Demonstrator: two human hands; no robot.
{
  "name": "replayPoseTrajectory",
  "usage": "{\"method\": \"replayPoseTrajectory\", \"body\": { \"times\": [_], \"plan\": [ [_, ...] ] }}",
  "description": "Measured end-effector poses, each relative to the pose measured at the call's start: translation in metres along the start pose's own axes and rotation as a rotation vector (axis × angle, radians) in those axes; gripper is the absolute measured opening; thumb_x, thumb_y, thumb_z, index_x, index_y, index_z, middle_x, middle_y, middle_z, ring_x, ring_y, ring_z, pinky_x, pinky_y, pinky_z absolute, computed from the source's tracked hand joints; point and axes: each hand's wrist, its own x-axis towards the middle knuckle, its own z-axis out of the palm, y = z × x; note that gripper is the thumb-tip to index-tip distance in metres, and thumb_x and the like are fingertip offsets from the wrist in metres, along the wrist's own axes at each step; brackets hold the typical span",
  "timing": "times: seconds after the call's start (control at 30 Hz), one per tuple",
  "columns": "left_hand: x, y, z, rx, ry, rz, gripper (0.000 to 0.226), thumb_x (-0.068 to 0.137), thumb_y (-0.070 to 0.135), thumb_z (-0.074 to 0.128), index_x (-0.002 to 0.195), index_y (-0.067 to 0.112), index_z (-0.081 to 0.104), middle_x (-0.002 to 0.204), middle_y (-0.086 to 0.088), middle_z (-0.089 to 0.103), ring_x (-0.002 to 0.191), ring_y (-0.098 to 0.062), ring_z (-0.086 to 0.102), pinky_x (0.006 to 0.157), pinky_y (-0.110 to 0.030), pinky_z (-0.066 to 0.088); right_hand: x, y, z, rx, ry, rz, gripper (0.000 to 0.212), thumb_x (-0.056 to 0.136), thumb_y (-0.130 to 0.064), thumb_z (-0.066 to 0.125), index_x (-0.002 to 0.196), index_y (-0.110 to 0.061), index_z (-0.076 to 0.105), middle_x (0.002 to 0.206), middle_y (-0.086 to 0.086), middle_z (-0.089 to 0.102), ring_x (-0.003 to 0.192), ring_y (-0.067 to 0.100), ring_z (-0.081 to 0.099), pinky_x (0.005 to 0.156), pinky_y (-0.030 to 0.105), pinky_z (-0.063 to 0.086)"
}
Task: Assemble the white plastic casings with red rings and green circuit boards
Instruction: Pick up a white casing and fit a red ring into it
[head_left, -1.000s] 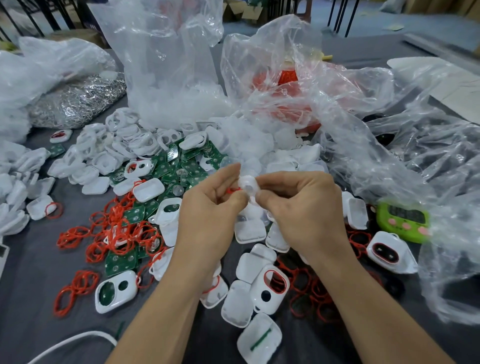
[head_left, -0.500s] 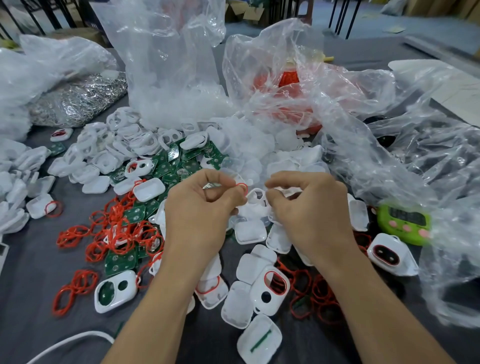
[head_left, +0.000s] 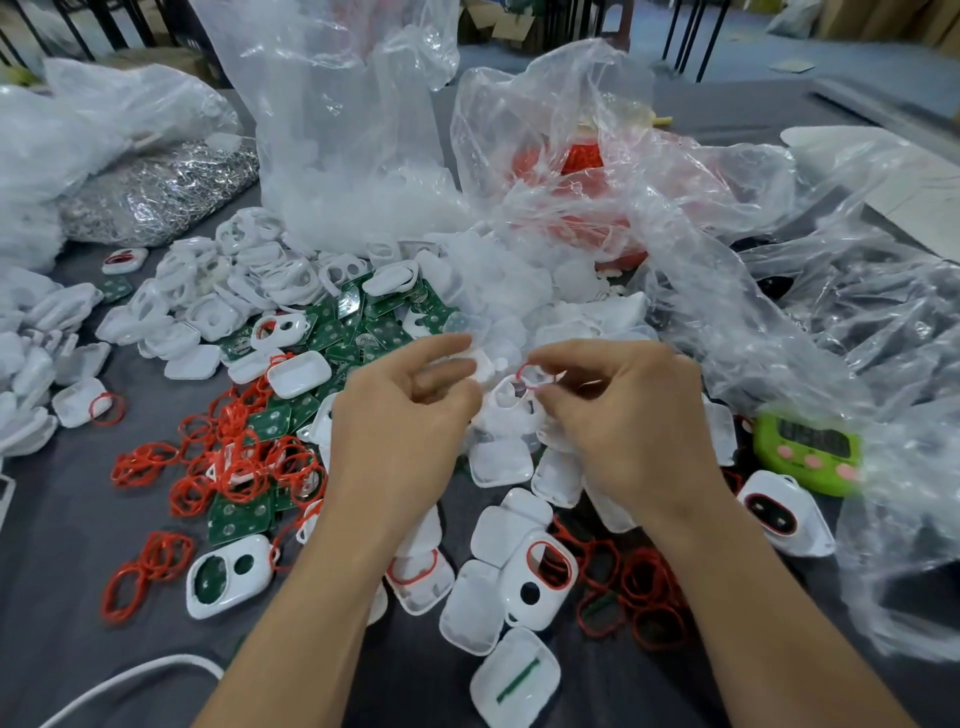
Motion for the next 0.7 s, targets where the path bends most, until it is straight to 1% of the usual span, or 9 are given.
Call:
{"method": "replayPoseTrajectory", "body": {
  "times": [0.1,0.17,0.23,0.3,0.37,0.4,0.5,0.6,0.7],
  "plan": [
    [-0.011,0.006,0.01,0.463,0.005,0.13,0.089,0.066,0.066,0.068,0.148,0.055,0.033,0.123,0.035,0.065,0.092,0.002,0.07,0.085,-0.029,0.052,0.011,0.008,-0.006,0.249,0.031,0.206,0.027,0.083,-0.007,0.081,0.086,-0.034,0.08,0.079,-0.016,0.078,0.071,0.005,0.075,0.067,0.019,0.06],
    [-0.019,0.005,0.025,0.587,-0.037,0.211,0.115,0.059,0.078,0.065,0.155,0.051,0.007,0.136,0.029,0.06,0.111,-0.006,0.068,0.08,-0.029,0.047,0.015,0.009,-0.004,0.412,0.018,0.318,0.023,0.086,-0.002,0.077,0.088,-0.024,0.08,0.078,-0.002,0.079,0.069,0.016,0.077,0.062,0.024,0.06],
    [-0.023,0.003,0.037,0.691,-0.05,0.288,0.127,0.06,0.081,0.07,0.159,0.041,0.0,0.138,0.022,0.06,0.121,-0.009,0.063,0.079,-0.028,0.046,0.016,0.009,-0.001,0.503,-0.004,0.377,0.019,0.088,-0.002,0.075,0.088,-0.02,0.08,0.078,0.005,0.079,0.066,0.02,0.076,0.057,0.022,0.057],
    [-0.02,-0.003,0.04,0.701,-0.054,0.3,0.123,0.067,0.069,0.08,0.159,0.036,0.005,0.129,0.017,0.064,0.116,-0.012,0.063,0.087,-0.03,0.047,0.017,0.01,0.0,0.565,-0.03,0.416,0.017,0.089,-0.001,0.074,0.089,-0.017,0.079,0.081,0.008,0.079,0.065,0.021,0.075,0.055,0.022,0.057],
    [-0.016,-0.008,0.039,0.585,-0.069,0.247,0.106,0.073,0.044,0.086,0.153,0.036,0.018,0.116,0.018,0.066,0.111,-0.009,0.059,0.096,-0.033,0.046,0.018,0.012,-0.001,0.6,-0.062,0.419,0.018,0.088,0.002,0.074,0.09,-0.015,0.079,0.084,0.008,0.08,0.066,0.02,0.075,0.057,0.023,0.057],
    [-0.016,-0.009,0.038,0.527,-0.082,0.221,0.098,0.075,0.033,0.086,0.149,0.039,0.023,0.112,0.02,0.064,0.11,-0.008,0.056,0.095,-0.03,0.046,0.019,0.013,-0.002,0.594,-0.086,0.404,0.019,0.086,0.003,0.075,0.09,-0.015,0.079,0.085,0.008,0.08,0.068,0.02,0.075,0.059,0.024,0.057],
    [-0.013,-0.006,0.033,0.41,-0.075,0.189,0.088,0.077,0.015,0.081,0.137,0.049,0.027,0.103,0.027,0.061,0.105,-0.01,0.058,0.073,-0.016,0.041,0.017,0.013,-0.002,0.538,-0.157,0.338,0.022,0.082,0.006,0.077,0.09,-0.015,0.079,0.086,0.005,0.08,0.076,0.018,0.077,0.068,0.027,0.062],
    [-0.013,-0.001,0.028,0.429,-0.038,0.171,0.094,0.075,0.009,0.077,0.143,0.05,0.026,0.101,0.026,0.066,0.096,-0.014,0.062,0.074,-0.03,0.046,0.014,0.012,0.0,0.512,-0.208,0.289,0.024,0.08,0.008,0.078,0.089,-0.014,0.08,0.083,0.005,0.08,0.072,0.014,0.075,0.061,0.022,0.057],
    [-0.012,0.001,0.024,0.371,-0.019,0.107,0.101,0.071,0.005,0.076,0.145,0.053,0.026,0.096,0.027,0.067,0.086,-0.006,0.064,0.076,-0.038,0.054,0.01,0.008,0.003,0.569,-0.263,0.264,0.025,0.079,0.012,0.075,0.087,-0.011,0.082,0.078,0.006,0.079,0.061,0.009,0.068,0.056,0.017,0.051]
  ]
}}
